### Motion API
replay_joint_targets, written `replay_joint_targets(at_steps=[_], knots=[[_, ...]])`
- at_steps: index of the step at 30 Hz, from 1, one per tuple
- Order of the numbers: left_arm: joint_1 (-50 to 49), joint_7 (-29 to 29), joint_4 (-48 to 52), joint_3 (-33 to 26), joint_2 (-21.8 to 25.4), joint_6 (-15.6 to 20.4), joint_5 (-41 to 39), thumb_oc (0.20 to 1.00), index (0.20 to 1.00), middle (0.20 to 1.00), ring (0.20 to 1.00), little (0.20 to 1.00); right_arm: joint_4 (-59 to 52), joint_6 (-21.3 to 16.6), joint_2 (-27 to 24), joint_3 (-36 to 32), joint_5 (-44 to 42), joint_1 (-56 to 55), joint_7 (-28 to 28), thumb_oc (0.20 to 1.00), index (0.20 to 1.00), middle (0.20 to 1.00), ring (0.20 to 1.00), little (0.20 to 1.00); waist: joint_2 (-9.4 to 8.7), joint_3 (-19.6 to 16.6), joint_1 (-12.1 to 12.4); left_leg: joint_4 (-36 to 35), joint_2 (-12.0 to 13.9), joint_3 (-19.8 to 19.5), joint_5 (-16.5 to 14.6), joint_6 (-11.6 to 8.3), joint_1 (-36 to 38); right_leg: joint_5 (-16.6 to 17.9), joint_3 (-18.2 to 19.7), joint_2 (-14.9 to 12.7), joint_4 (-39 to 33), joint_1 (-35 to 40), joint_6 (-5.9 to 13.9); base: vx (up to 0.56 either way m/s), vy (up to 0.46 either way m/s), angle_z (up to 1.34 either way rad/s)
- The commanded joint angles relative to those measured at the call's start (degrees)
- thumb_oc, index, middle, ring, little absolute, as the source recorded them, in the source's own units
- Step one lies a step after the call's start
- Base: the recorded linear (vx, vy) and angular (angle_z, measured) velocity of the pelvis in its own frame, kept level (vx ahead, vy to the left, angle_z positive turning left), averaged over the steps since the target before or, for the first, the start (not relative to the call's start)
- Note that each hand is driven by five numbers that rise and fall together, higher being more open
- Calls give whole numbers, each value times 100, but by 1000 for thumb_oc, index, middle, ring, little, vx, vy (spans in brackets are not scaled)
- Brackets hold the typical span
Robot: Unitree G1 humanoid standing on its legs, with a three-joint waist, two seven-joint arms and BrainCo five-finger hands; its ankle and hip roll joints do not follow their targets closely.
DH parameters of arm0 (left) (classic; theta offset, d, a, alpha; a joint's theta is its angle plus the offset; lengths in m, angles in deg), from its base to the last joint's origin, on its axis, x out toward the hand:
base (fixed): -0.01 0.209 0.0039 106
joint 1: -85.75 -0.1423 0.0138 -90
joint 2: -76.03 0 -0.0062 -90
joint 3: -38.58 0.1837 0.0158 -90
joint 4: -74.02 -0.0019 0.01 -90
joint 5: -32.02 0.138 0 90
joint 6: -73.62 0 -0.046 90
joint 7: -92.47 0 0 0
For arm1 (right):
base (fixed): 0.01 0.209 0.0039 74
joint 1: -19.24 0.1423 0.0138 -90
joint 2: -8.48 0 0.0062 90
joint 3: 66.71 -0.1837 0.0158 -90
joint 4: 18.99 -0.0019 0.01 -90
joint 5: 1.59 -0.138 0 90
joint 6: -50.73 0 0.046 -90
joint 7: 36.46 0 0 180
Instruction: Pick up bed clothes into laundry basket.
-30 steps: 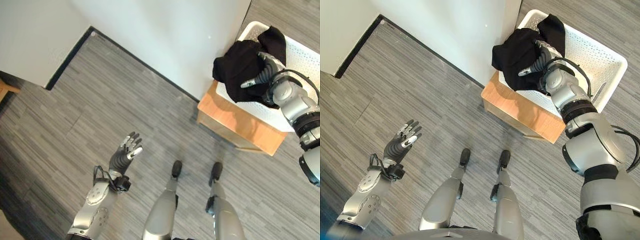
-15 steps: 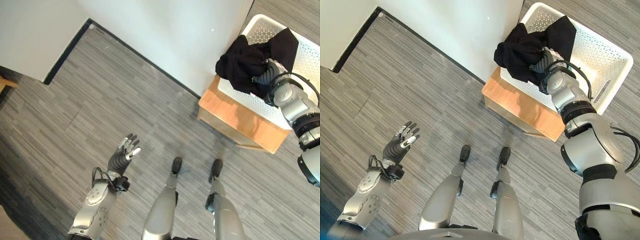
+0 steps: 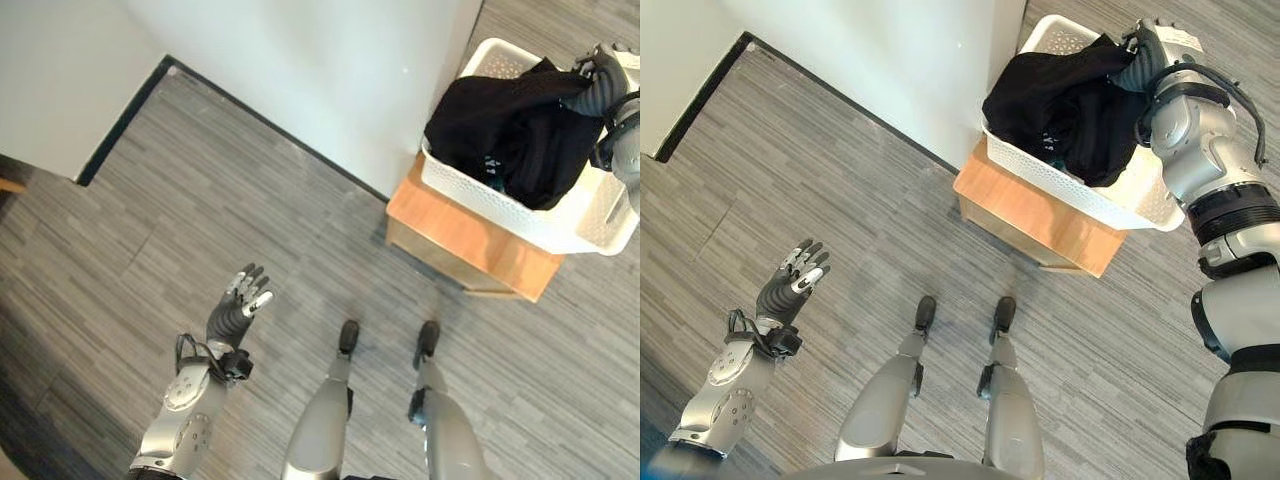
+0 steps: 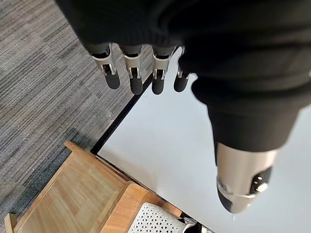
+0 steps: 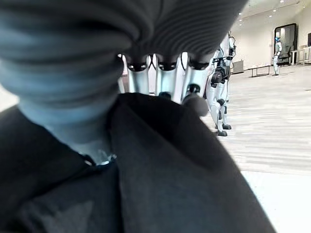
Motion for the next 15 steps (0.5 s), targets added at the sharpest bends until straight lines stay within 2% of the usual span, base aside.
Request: replay_joint_targets(at_steps=[1, 5, 7, 8, 15], knots=[[-231, -45, 284, -234, 68, 218, -87, 1000, 1000, 1000, 1000, 1000, -283, 120, -170, 177, 824, 291, 11, 200, 200, 200, 200, 200, -140, -83, 22, -137, -19, -212, 154, 110, -140, -403, 16, -99, 123, 416, 338, -7, -9, -7], [-262, -66, 281, -268, 31, 190, -61, 1000, 1000, 1000, 1000, 1000, -379, 244, -167, 170, 1198, 265, -130, 200, 200, 200, 200, 200, -109, -64, 15, -135, -16, -203, 159, 113, -149, -397, 27, -100, 130, 405, 326, -1, -3, -2], [-318, -67, 243, -329, -46, 131, -15, 1000, 1000, 1000, 1000, 1000, -644, 349, -125, -34, 1483, -30, -271, 200, 200, 200, 200, 200, -84, -37, -17, -132, -22, -186, 161, 119, -150, -395, 49, -100, 134, 397, 316, 0, 0, 0], [-319, -56, 222, -381, -89, 81, 20, 1000, 1000, 1000, 1000, 1000, -940, 484, -72, -216, 1917, -231, -344, 200, 200, 200, 200, 200, -55, -25, -38, -131, -21, -171, 155, 124, -155, -396, 60, -99, 144, 374, 314, 0, 0, 0], [-267, -104, 162, -361, -245, 18, 105, 1000, 1000, 1000, 1000, 1000, -1556, 588, -118, -790, 2387, -881, -508, 200, 200, 200, 200, 200, -35, -9, -93, -132, -31, -166, 154, 122, -188, -394, 72, -105, 163, 333, 311, 0, 0, 0]])
